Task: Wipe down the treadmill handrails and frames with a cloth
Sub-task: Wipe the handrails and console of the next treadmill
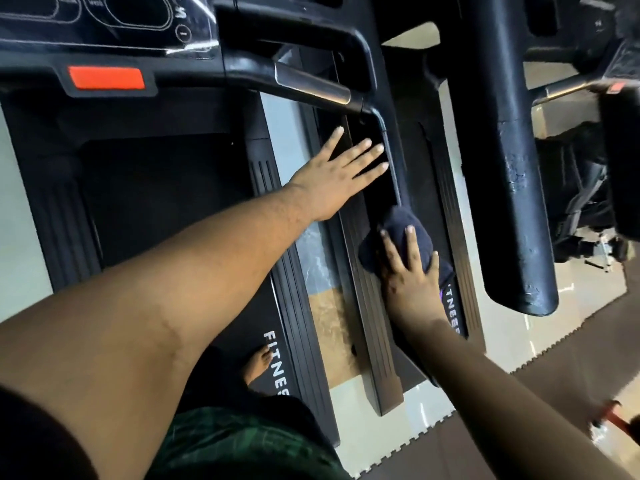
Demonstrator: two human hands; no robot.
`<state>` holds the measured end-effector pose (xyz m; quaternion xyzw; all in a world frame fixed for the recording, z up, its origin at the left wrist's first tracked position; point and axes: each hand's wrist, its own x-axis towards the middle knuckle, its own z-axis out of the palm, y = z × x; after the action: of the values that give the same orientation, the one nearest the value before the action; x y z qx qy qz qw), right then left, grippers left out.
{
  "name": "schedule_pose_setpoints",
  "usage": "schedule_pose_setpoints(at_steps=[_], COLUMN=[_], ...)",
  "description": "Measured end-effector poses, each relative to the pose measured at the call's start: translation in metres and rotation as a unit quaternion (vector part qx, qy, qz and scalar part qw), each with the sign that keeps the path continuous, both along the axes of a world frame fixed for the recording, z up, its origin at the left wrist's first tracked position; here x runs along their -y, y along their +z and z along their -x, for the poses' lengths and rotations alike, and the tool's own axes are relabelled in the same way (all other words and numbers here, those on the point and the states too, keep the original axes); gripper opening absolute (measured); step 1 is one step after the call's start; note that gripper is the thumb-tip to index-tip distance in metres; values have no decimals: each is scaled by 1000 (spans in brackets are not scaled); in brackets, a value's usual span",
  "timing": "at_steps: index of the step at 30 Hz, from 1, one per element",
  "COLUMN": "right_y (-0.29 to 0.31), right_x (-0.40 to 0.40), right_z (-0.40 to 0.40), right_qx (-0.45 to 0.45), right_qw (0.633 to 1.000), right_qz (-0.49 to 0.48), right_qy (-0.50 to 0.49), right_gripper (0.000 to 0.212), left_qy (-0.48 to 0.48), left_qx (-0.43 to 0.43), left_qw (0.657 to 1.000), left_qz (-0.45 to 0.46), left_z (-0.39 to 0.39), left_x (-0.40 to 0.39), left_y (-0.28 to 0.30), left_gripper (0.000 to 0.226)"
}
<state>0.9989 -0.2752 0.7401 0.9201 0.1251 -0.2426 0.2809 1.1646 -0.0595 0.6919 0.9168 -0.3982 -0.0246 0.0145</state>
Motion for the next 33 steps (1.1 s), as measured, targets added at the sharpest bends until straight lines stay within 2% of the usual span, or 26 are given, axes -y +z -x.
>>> schedule_pose_setpoints(at_steps=[3, 8, 11, 15, 17, 21, 25, 29, 33], right_y=[8, 5, 7, 2, 0, -4, 3, 9, 5], right_x=[1, -21, 1, 42, 48, 32, 47, 72, 55], right_z=[-12, -66, -17, 70, 66, 25, 63, 122, 81], right_qx=[-6, 53, 73, 71, 66, 83, 101, 80, 74], right_qw=[1000, 991, 987, 990, 986, 959, 940, 936, 948], right_qz=[7, -112, -133, -120, -149, -246, -296, -306, -277], right_qy=[14, -49, -48, -24, -25, -111, -134, -154, -141], right_gripper=[76, 70, 65, 73, 78, 83, 83, 82, 85], left_qy=[3, 44, 46, 44, 41, 81, 103, 98, 100], left_qx=[-15, -15, -15, -11, -7, -21, -30, -33, -29], left_qw=[1000, 999, 999, 999, 999, 996, 994, 994, 994], left_qz=[-7, 14, 13, 17, 3, 4, 2, -21, -29], left_z=[17, 26, 41, 62, 76, 98, 121, 150, 157], left_x=[-1, 17, 31, 45, 55, 76, 83, 91, 90], left_y=[-1, -5, 0, 10, 11, 12, 17, 21, 24], left_gripper=[110, 106, 109, 110, 108, 103, 103, 105, 102])
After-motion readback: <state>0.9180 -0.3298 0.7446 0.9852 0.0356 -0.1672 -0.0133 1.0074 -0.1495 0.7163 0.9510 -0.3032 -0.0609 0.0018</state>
